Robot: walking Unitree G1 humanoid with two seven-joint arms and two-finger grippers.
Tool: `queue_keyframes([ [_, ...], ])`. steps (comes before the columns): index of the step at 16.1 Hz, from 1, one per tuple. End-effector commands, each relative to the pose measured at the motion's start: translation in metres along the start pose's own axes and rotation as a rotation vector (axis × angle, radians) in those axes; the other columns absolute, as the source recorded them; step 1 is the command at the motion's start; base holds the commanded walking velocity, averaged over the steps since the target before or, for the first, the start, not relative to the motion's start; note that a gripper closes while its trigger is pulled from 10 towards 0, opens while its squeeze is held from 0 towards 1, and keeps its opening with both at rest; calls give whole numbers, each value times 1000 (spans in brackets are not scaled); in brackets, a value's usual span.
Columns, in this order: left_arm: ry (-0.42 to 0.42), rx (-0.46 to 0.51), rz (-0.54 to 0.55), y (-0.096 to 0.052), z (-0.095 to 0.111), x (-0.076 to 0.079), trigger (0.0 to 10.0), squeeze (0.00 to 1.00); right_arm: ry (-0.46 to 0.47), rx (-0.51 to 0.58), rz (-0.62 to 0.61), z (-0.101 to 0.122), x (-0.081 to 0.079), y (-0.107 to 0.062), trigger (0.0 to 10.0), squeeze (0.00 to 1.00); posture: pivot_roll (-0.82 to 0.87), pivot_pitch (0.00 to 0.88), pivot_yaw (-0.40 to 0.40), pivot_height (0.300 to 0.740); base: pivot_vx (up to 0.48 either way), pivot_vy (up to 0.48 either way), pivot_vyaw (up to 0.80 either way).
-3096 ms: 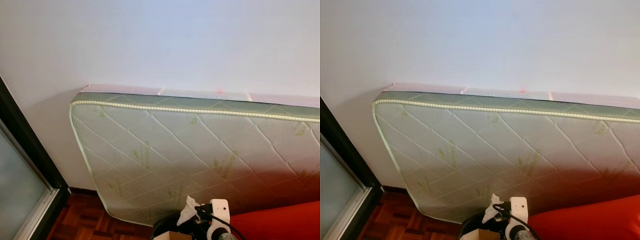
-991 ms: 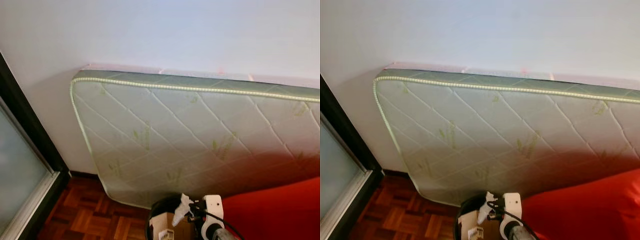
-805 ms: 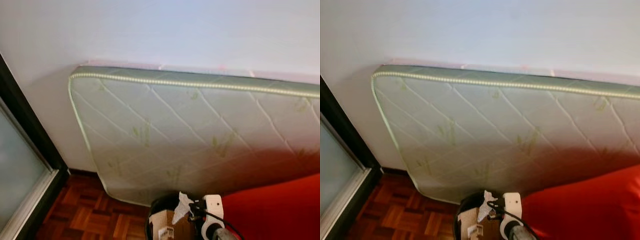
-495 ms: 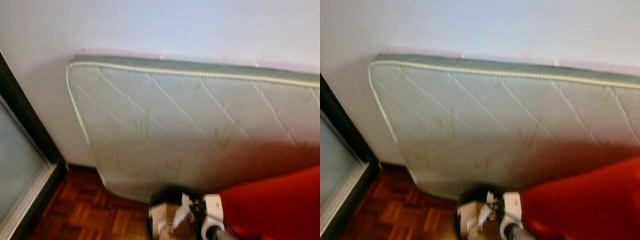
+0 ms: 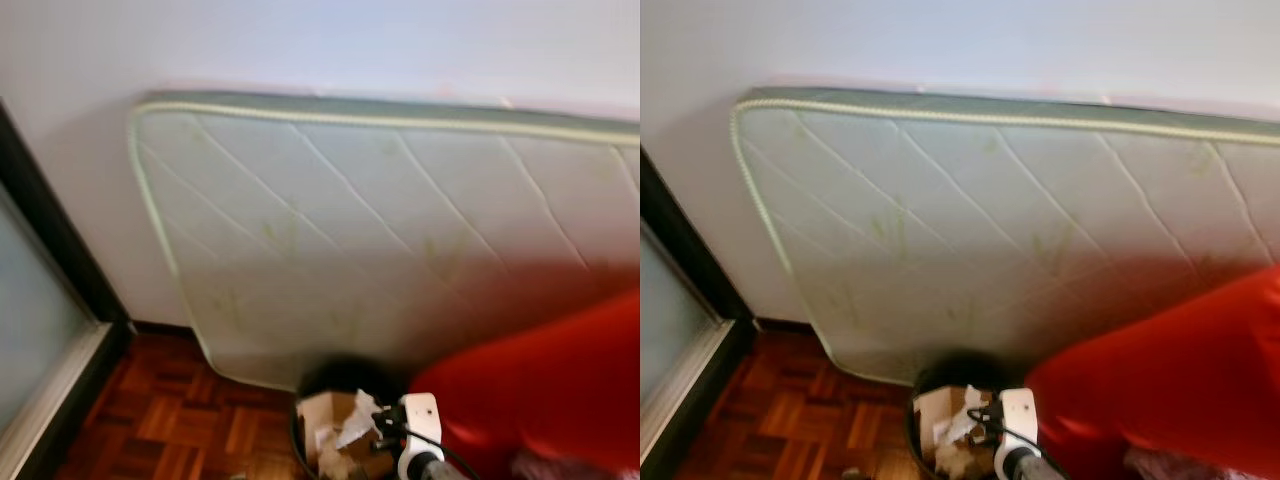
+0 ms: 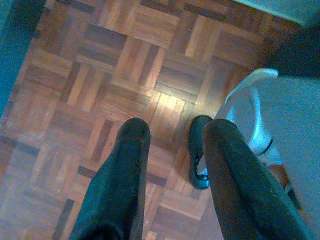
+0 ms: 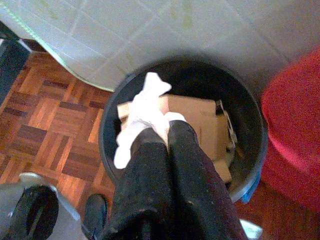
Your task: Clean up the room
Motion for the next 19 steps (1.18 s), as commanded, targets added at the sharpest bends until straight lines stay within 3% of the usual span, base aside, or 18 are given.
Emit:
queue_keyframes([
  [1, -13, 20, 3, -2, 0, -2, 10000, 0, -6, -9, 15, -2, -2, 0, 10000, 0, 167, 218, -34, 631, 0, 0, 0],
  [4, -14, 54, 8, -3, 5, -4, 10000, 0, 31, 45, 31, 18, -7, 6, 10000, 0, 177, 245, -32, 631, 0, 0, 0],
  [9, -41, 104, 39, -6, 8, -9, 10000, 0, 3, 63, 69, 44, -26, 17, 10000, 0, 223, 285, -48, 631, 0, 0, 0],
  [14, -71, 191, 45, -10, 17, -4, 10000, 0, -53, 22, 38, 43, -26, 21, 10000, 0, 264, 341, -64, 631, 0, 0, 0],
  [19, -85, 260, 41, -20, 15, 4, 10000, 0, -55, -2, 3, 34, -15, 17, 10000, 0, 278, 419, -93, 631, 0, 0, 0],
])
Point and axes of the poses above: a point about 5 cm out from each wrist's last joint towards the gripper, its own y axis pointing out of the wrist towards the gripper, its own z axis along the axis of the wrist's last joint, x = y × z, the point moved 6 cm from there along y, pointing out of the wrist towards the gripper, and after that the axes turned 10 degrees about y, right-handed, at the moved point
